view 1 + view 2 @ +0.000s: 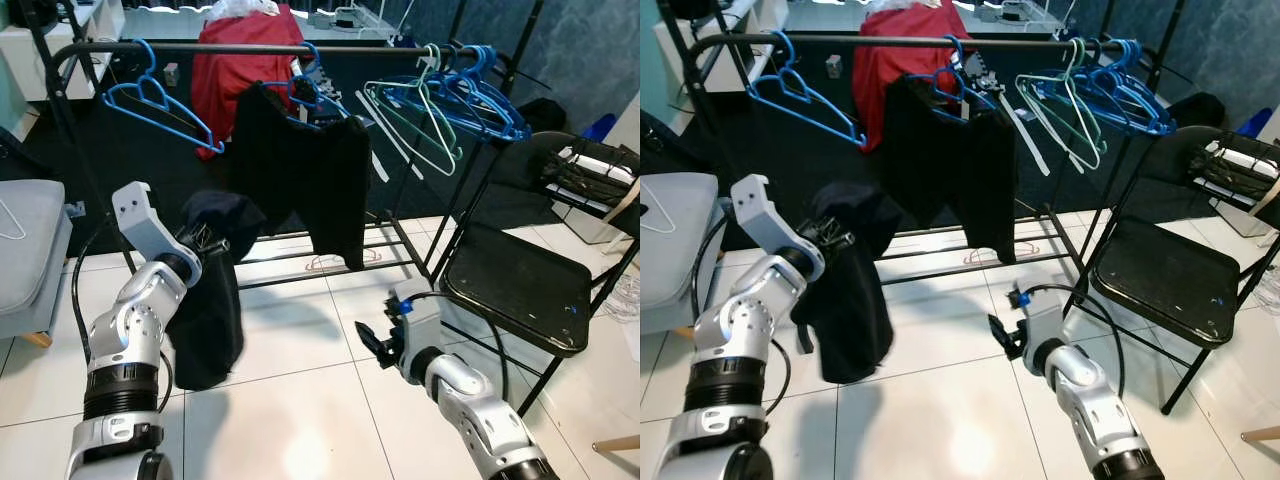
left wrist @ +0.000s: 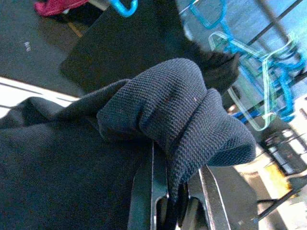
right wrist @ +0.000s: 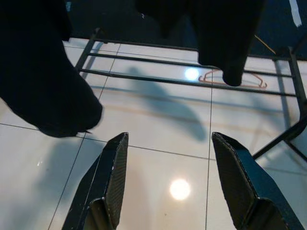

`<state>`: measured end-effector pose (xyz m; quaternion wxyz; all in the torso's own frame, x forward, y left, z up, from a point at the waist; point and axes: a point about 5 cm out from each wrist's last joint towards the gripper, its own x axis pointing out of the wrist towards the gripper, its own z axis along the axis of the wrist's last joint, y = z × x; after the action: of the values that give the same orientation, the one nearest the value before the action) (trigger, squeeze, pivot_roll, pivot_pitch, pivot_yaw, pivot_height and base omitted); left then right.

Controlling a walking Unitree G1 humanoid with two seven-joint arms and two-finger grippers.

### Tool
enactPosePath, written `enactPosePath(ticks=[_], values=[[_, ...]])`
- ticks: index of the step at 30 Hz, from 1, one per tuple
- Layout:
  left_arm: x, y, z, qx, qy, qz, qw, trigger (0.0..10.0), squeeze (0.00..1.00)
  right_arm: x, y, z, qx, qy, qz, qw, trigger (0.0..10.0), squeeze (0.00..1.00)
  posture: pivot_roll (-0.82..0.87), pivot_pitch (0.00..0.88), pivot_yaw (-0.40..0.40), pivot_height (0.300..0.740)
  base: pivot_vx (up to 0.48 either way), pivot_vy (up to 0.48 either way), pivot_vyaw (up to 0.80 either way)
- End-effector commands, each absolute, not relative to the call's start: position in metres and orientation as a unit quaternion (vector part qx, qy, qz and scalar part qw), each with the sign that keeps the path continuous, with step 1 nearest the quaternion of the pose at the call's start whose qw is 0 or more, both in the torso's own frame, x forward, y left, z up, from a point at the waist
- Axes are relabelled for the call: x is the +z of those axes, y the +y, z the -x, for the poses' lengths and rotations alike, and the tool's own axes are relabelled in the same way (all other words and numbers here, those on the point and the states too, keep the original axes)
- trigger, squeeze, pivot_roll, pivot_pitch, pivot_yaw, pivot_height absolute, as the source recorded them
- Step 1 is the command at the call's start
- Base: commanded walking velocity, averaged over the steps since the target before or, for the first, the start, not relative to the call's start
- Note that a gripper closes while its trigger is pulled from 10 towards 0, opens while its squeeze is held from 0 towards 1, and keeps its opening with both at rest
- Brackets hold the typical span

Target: Hang hanger

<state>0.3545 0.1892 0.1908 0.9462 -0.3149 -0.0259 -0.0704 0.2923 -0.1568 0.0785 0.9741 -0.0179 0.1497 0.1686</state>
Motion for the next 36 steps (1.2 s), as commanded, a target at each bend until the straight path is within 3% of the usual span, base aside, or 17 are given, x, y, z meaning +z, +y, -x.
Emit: enactPosePath(ticks=[1, 2, 3, 4, 5, 6, 7, 8, 22, 36], values=[[0.216, 0.177, -0.35, -0.164, -0.095, 0.352, 0.917, 0.0, 0.0, 0.067, -0.171, -0.29, 0.108, 0.164, -0.005, 0.981, 10.0, 0.0, -0.13, 0.108, -0.029, 0.74, 0.0, 0.0, 0.0], [0.216, 0.177, -0.35, -0.164, -0.095, 0.352, 0.917, 0.0, 0.0, 0.067, -0.171, -0.29, 0.108, 0.164, -0.005, 0.981, 10.0, 0.0, -0.13, 0.108, -0.029, 0.74, 0.0, 0.0, 0.0], [0.218, 0.162, -0.346, -0.226, -0.089, 0.243, 0.939, 0.0, 0.0, 0.061, -0.176, -0.288, 0.08, 0.172, 0.005, 0.982, 10.0, 0.0, -0.13, 0.106, -0.027, 0.74, 0.0, 0.0, 0.0], [0.209, 0.146, -0.34, -0.287, -0.067, 0.072, 0.953, 0.0, 0.0, 0.056, -0.179, -0.288, 0.063, 0.177, 0.01, 0.982, 10.0, 0.0, -0.12, 0.105, -0.026, 0.74, 0.0, 0.0, 0.0], [0.182, 0.135, -0.334, -0.343, -0.003, -0.16, 0.926, 0.0, 0.0, 0.055, -0.18, -0.287, 0.057, 0.178, 0.012, 0.982, 10.0, 0.0, -0.12, 0.103, -0.026, 0.74, 0.0, 0.0, 0.0], [0.182, 0.135, -0.334, -0.343, -0.003, -0.16, 0.926, 0.0, 0.0, 0.055, -0.18, -0.287, 0.057, 0.178, 0.012, 0.982, 10.0, 0.0, -0.12, 0.103, -0.026, 0.74, 0.0, 0.0, 0.0], [0.154, 0.141, -0.33, -0.366, 0.044, -0.318, 0.873, 0.0, 0.0, 0.054, -0.179, -0.288, 0.054, 0.172, 0.011, 0.984, 10.0, 0.0, -0.12, 0.103, -0.023, 0.74, 0.0, 0.0, 0.0], [0.14, 0.149, -0.328, -0.369, 0.068, -0.383, 0.844, 0.0, 0.0, 0.053, -0.178, -0.288, 0.052, 0.167, 0.009, 0.985, 10.0, 0.0, -0.12, 0.103, -0.023, 0.74, 0.0, 0.0, 0.0], [0.144, 0.159, -0.333, -0.375, 0.068, -0.428, 0.819, 0.0, 0.0, 0.049, -0.178, -0.291, 0.046, 0.153, 0.009, 0.987, 10.0, 0.0, -0.13, 0.089, -0.026, 0.74, 0.0, 0.0, 0.0], [0.142, 0.157, -0.33, -0.384, 0.053, -0.416, 0.822, 0.0, 0.0, 0.043, -0.175, -0.288, 0.055, 0.157, 0.01, 0.986, 10.0, 0.0, -0.13, 0.073, -0.026, 0.74, 0.0, 0.0, 0.0]])
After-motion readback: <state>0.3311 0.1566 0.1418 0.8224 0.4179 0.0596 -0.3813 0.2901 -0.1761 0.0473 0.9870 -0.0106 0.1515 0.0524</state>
